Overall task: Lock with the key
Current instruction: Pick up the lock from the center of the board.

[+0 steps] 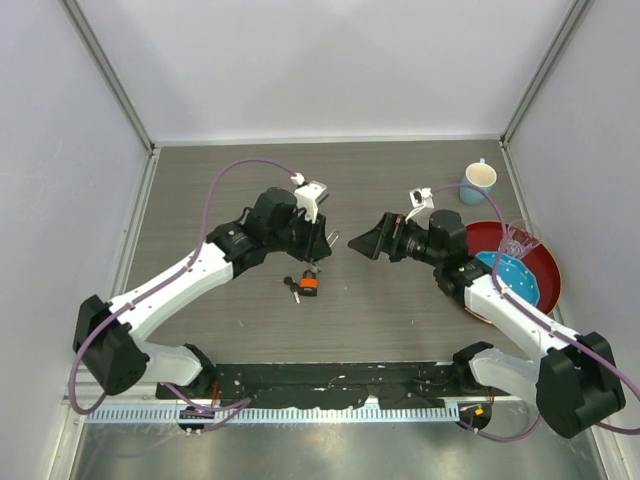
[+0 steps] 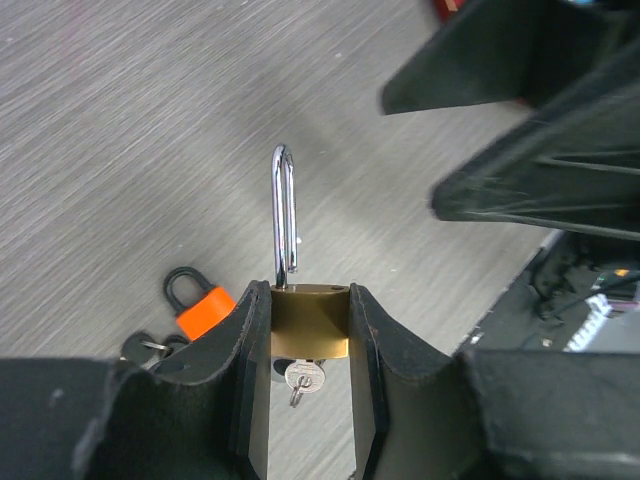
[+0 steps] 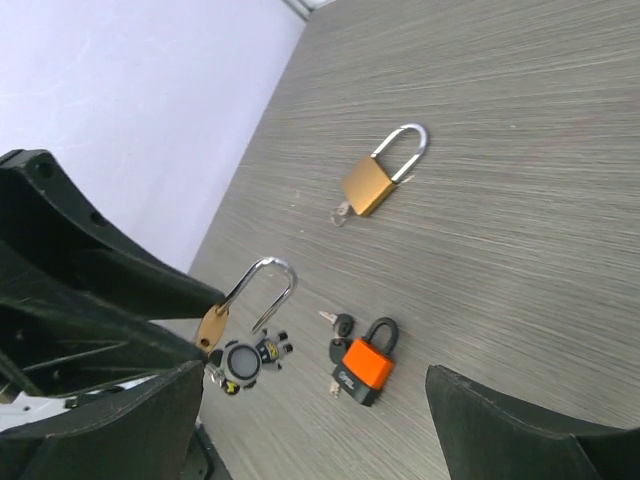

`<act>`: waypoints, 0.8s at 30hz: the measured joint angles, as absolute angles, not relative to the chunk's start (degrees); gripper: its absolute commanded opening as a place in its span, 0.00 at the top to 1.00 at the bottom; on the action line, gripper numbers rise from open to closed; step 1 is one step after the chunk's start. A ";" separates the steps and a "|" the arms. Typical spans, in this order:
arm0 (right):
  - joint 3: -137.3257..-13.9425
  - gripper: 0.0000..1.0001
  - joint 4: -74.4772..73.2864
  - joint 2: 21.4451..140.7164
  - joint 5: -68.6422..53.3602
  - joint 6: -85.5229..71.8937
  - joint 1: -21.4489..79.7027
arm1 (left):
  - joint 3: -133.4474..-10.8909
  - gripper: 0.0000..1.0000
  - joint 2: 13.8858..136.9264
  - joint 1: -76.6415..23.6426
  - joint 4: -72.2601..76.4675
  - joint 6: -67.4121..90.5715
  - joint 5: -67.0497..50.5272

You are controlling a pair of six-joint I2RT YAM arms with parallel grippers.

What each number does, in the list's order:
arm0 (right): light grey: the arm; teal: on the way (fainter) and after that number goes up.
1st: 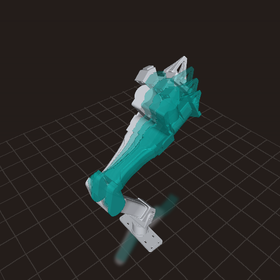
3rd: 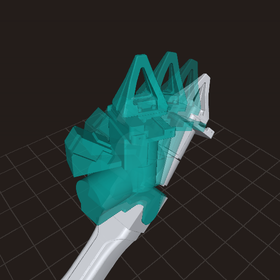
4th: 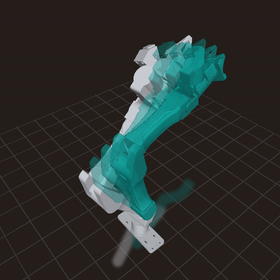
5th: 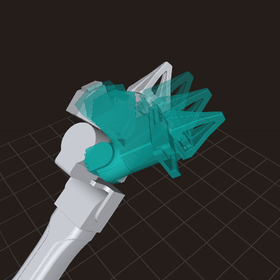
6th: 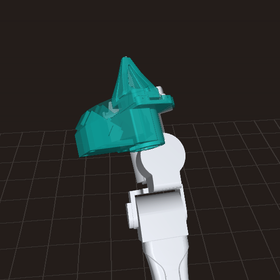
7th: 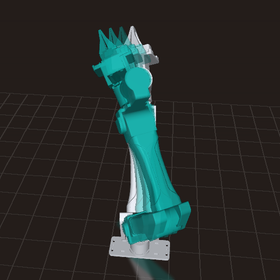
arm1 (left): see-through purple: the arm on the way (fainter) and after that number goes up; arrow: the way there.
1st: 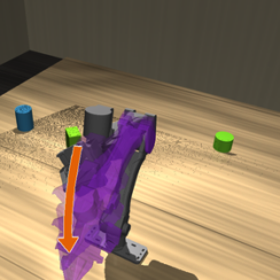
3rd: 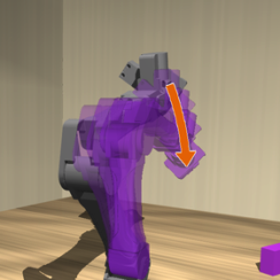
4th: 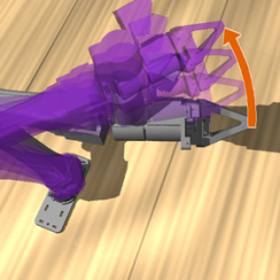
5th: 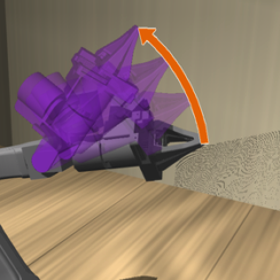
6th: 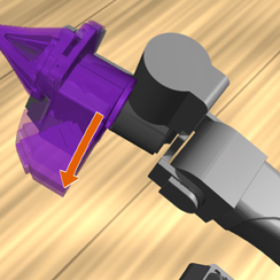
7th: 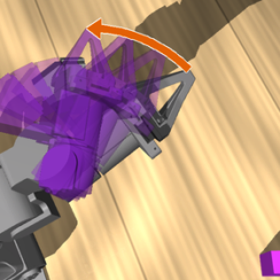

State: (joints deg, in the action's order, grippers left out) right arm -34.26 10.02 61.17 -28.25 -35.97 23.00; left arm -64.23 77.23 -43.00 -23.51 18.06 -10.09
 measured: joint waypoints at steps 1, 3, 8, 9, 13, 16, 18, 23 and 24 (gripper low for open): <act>-34.20 0.02 11.46 61.84 -29.19 -36.58 23.00 | -64.14 1.00 76.14 -43.00 -23.44 18.35 -11.03; -34.15 0.03 14.46 63.09 -30.89 -37.93 23.00 | -64.14 1.00 74.70 -43.00 -22.98 19.11 -12.69; -33.98 0.04 21.56 65.23 -33.93 -41.87 23.00 | -64.03 1.00 73.71 -43.00 -22.35 20.25 -15.75; -33.71 0.04 23.46 65.58 -34.59 -42.76 23.00 | -63.96 1.00 73.71 -43.00 -22.31 20.58 -16.14; -32.36 0.08 31.29 67.33 -36.62 -47.11 23.03 | -63.83 1.00 73.69 -43.00 -21.87 21.15 -17.37; -31.57 0.11 35.99 69.82 -37.71 -49.80 23.03 | -63.79 1.00 73.56 -43.00 -21.19 22.20 -18.35; -31.20 0.14 37.80 71.20 -38.09 -51.00 23.03 | -63.72 1.00 73.36 -43.00 -20.80 22.65 -18.94; -30.41 0.32 42.94 73.82 -38.76 -54.28 23.57 | -63.55 1.00 72.29 -43.00 -19.86 23.94 -20.27; -30.35 0.34 43.77 73.97 -38.83 -54.85 23.75 | -63.55 1.00 72.03 -43.00 -19.70 24.10 -20.67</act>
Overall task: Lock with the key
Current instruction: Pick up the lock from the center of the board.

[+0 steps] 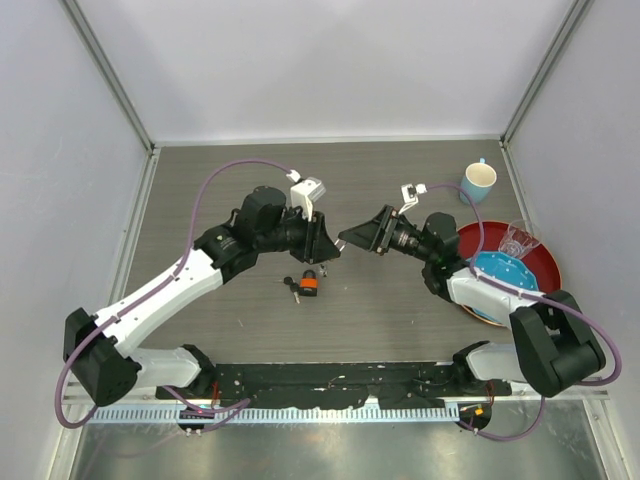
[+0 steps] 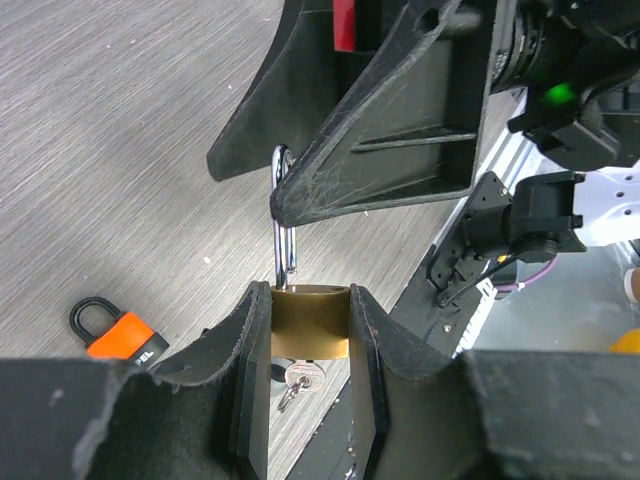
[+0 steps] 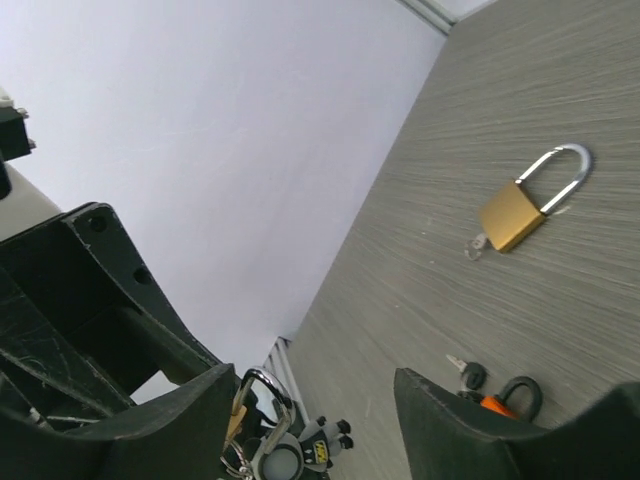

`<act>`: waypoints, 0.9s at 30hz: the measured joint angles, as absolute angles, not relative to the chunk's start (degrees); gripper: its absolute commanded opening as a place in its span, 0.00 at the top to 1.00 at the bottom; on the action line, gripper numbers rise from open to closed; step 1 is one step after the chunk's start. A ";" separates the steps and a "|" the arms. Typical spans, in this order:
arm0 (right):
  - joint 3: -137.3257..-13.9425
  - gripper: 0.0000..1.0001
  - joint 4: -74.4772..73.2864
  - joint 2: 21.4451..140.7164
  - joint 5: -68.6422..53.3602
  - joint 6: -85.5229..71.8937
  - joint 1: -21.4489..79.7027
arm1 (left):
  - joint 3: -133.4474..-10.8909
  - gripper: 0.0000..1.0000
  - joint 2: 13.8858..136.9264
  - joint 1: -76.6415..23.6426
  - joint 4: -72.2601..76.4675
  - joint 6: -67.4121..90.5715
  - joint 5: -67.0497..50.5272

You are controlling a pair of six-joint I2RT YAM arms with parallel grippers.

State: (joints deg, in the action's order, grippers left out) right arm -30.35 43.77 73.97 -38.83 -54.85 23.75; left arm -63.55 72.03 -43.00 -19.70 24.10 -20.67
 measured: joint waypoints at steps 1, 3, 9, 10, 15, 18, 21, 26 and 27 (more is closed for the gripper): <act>-30.30 0.37 45.21 74.30 -38.96 -55.72 24.08 | -63.53 1.00 71.81 -43.00 -19.51 24.25 -20.97; -30.28 0.48 47.29 74.74 -39.11 -56.73 24.64 | -63.53 1.00 71.57 -43.00 -19.16 24.67 -21.23; -30.24 0.91 53.39 76.03 -39.38 -60.31 25.96 | -63.46 1.00 71.57 -43.00 -18.94 25.10 -21.80; -30.24 0.98 54.33 76.20 -39.40 -60.88 26.22 | -63.42 1.00 71.57 -43.00 -18.98 25.08 -21.82; -30.09 0.98 56.12 76.31 -39.05 -62.67 26.89 | -62.96 0.50 71.55 -42.96 -19.27 24.03 -21.78; -29.98 0.98 55.48 76.18 -38.57 -62.00 27.03 | -62.94 0.25 71.55 -43.00 -19.27 23.94 -20.53; -29.58 0.98 53.47 76.01 -38.13 -60.82 27.07 | -62.46 0.22 71.02 -43.00 -18.83 23.88 -19.14; -29.43 0.98 50.22 74.76 -37.12 -59.61 27.07 | -60.80 0.26 69.32 -43.00 -18.50 23.86 -17.52; -29.43 0.98 49.87 74.32 -36.91 -59.46 27.07 | -60.66 0.27 69.17 -43.00 -18.41 23.86 -17.43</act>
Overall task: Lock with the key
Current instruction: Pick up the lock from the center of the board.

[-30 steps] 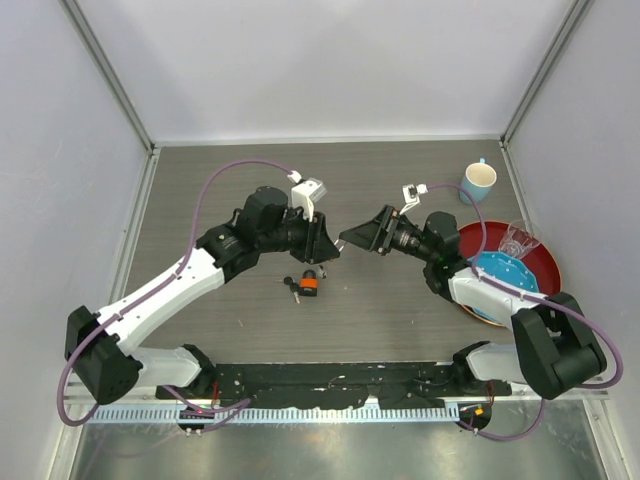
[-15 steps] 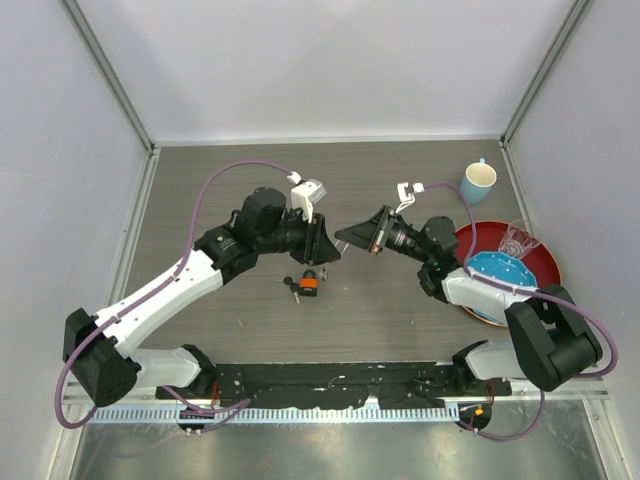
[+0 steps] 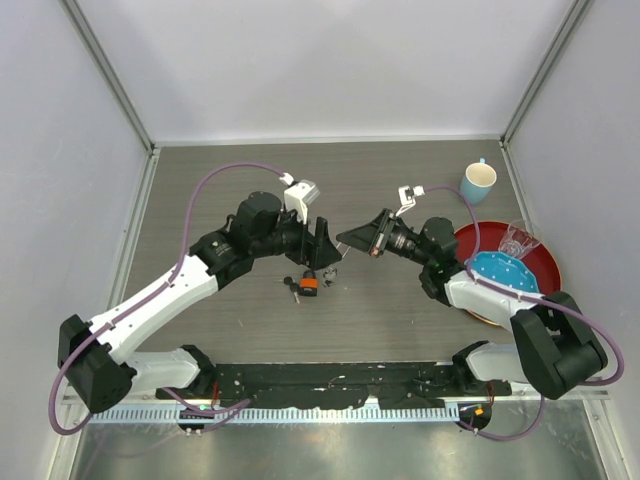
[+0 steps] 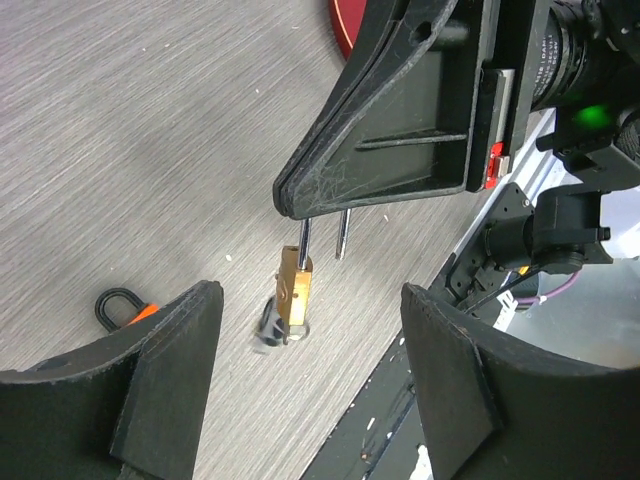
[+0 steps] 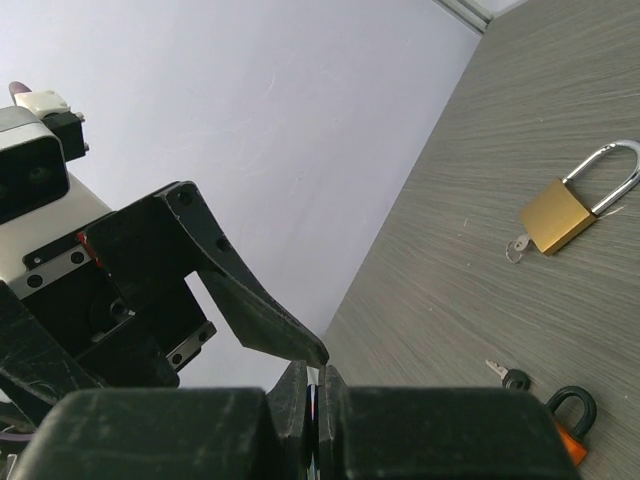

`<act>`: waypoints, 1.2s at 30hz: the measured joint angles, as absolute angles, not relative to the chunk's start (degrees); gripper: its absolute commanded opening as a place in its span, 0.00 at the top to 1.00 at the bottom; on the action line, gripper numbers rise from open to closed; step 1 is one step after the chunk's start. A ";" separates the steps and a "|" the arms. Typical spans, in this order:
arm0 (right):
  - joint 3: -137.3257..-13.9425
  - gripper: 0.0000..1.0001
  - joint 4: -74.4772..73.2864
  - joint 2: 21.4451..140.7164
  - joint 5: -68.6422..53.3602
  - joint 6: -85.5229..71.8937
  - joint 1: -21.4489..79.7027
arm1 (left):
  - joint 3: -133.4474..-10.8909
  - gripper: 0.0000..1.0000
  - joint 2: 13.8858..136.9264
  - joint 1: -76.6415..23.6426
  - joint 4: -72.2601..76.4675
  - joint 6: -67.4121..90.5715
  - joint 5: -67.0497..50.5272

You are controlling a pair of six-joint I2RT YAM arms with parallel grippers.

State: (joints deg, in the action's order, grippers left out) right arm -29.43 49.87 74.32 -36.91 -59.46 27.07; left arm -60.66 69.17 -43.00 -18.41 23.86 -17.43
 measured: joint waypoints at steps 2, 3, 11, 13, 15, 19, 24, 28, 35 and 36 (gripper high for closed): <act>-29.43 0.98 48.97 73.43 -36.38 -59.20 27.07 | -60.62 0.27 69.10 -43.00 -18.17 23.83 -17.21; -29.43 0.98 48.53 73.01 -36.10 -59.07 27.07 | -60.60 0.26 69.08 -43.00 -18.00 23.81 -17.08; -29.02 0.98 46.41 70.39 -33.98 -58.85 27.07 | -59.02 0.33 69.17 -43.00 -15.73 23.42 -17.65; -29.02 0.98 46.09 69.93 -33.74 -58.87 27.07 | -58.63 0.36 69.45 -43.00 -15.25 23.35 -18.11; -29.02 0.98 45.91 69.65 -33.58 -58.87 27.07 | -58.54 0.39 70.11 -43.00 -14.46 23.38 -18.98; -29.02 0.98 45.34 69.54 -33.56 -58.87 27.07 | -57.84 0.46 71.29 -43.00 -11.97 23.59 -21.06; -28.91 0.98 44.80 68.86 -33.52 -58.85 27.07 | -56.58 0.56 72.27 -43.00 -9.45 23.75 -23.03; -28.91 0.99 44.40 68.10 -33.47 -58.83 27.07 | -55.83 0.61 72.69 -43.00 -8.25 23.90 -24.01; -28.91 0.98 44.27 67.33 -33.19 -58.78 27.07 | -55.11 0.78 73.19 -43.00 -6.59 24.18 -24.73; -28.91 0.98 44.27 67.33 -33.19 -58.76 27.07 | -55.02 0.84 73.25 -43.00 -6.39 24.14 -24.86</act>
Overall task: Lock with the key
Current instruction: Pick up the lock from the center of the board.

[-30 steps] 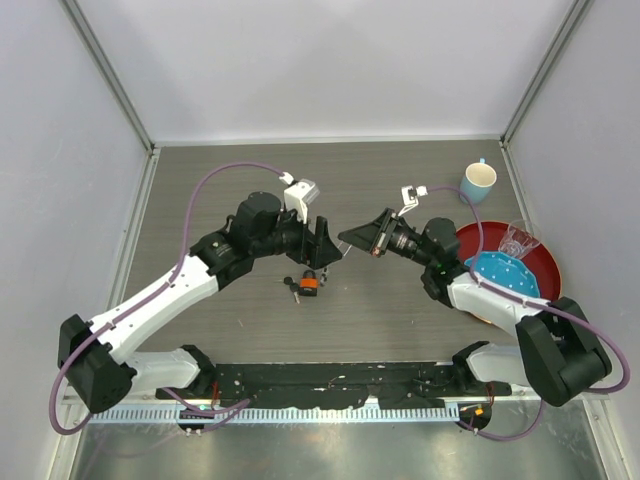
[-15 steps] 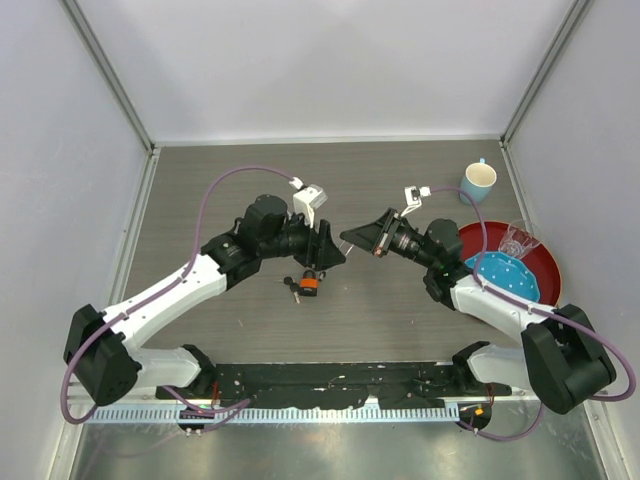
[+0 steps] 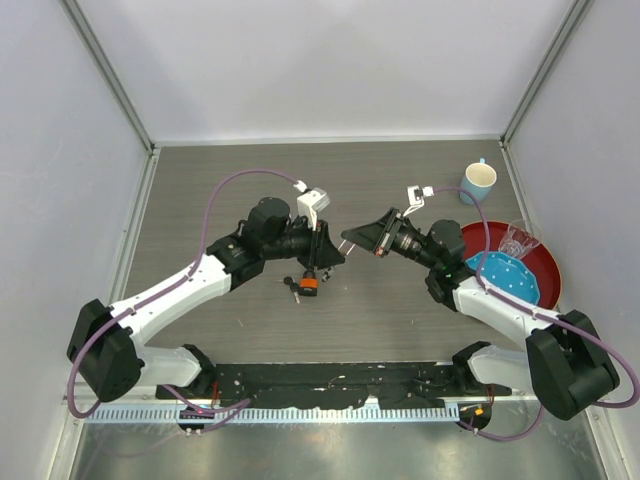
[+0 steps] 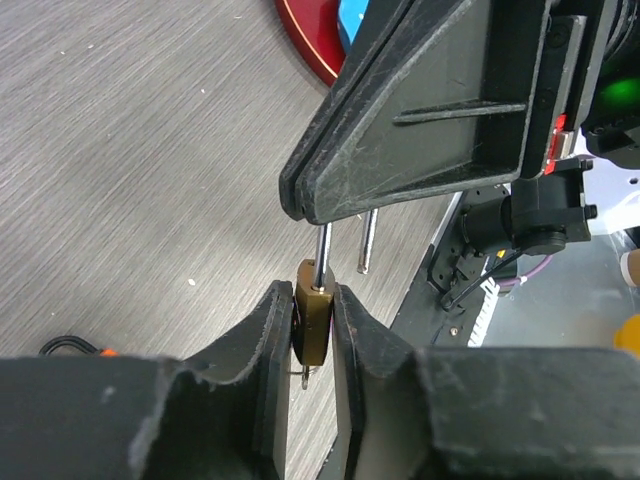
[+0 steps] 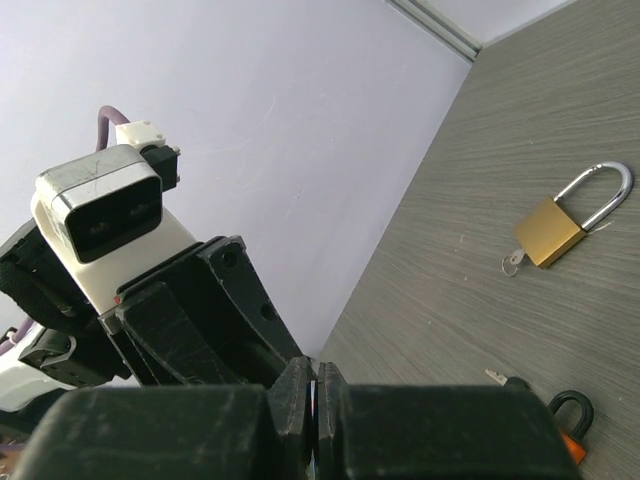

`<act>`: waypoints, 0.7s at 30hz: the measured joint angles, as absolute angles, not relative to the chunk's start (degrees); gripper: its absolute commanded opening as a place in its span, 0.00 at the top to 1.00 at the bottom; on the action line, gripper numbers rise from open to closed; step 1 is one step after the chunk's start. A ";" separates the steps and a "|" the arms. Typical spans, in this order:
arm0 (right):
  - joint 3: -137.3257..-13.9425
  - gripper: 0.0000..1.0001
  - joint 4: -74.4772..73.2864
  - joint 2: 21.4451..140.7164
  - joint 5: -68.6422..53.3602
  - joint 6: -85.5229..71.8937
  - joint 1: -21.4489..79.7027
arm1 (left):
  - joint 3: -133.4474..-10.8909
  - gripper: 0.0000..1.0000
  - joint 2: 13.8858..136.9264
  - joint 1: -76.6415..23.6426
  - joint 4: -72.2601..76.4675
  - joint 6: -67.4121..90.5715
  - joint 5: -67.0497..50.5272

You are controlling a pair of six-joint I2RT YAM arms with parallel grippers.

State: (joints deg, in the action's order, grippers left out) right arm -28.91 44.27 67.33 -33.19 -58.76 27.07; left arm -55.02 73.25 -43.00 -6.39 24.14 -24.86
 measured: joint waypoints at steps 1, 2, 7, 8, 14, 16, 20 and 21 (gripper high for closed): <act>-28.91 0.98 44.27 67.33 -33.15 -58.76 27.07 | -54.96 0.87 73.36 -43.00 -6.20 24.18 -24.99; -28.91 0.99 44.16 67.33 -33.08 -58.72 27.07 | -54.94 0.91 73.41 -43.00 -6.00 24.10 -25.23; -28.88 0.98 44.05 67.26 -33.06 -58.70 27.05 | -54.81 1.00 73.41 -43.00 -5.72 24.08 -25.65; -28.80 0.98 44.01 67.20 -33.04 -58.63 27.05 | -54.70 1.00 73.41 -43.00 -5.54 24.10 -25.69; -28.64 0.70 41.98 66.87 -32.60 -57.58 27.07 | -53.25 1.00 73.34 -43.00 -4.25 24.88 -25.61; -28.64 0.58 40.36 66.28 -32.10 -56.40 27.18 | -52.36 1.00 73.32 -43.00 -3.64 25.26 -25.39; -28.64 0.33 35.35 63.94 -30.22 -52.47 27.20 | -49.82 1.00 72.64 -42.98 -2.50 26.50 -24.84; -28.64 0.29 34.17 63.31 -29.78 -51.75 27.18 | -49.32 1.00 72.49 -42.89 -2.31 26.72 -24.86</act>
